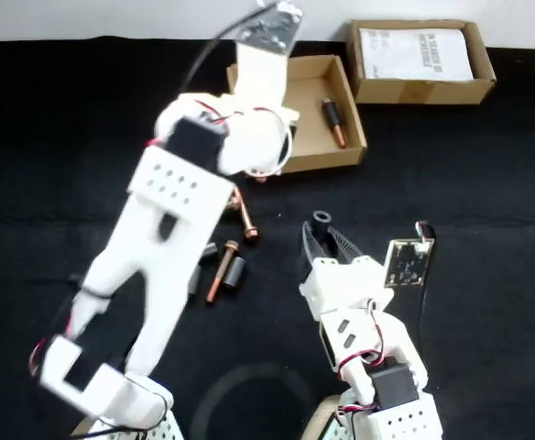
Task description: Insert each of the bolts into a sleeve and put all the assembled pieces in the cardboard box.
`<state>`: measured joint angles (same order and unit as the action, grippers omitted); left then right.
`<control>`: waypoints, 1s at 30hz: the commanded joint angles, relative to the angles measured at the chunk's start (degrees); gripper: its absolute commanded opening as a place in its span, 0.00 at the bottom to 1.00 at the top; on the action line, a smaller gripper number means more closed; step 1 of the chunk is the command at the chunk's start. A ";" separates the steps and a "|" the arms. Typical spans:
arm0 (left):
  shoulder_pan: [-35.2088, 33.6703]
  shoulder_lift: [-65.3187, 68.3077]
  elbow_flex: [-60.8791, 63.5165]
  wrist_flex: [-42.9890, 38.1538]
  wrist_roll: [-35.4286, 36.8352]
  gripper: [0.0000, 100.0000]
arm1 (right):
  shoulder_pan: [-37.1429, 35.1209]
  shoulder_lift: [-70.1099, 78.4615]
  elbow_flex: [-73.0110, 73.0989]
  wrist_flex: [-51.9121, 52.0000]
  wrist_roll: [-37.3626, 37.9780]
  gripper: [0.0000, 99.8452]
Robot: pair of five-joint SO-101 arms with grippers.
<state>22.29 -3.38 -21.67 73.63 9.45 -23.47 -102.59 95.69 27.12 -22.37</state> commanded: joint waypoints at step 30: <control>12.79 -18.77 24.84 -21.80 -2.46 0.01 | -1.89 -1.10 6.64 -2.77 -0.26 0.01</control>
<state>34.33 -20.18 3.47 53.58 7.08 -24.26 -102.59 95.78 25.63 -22.37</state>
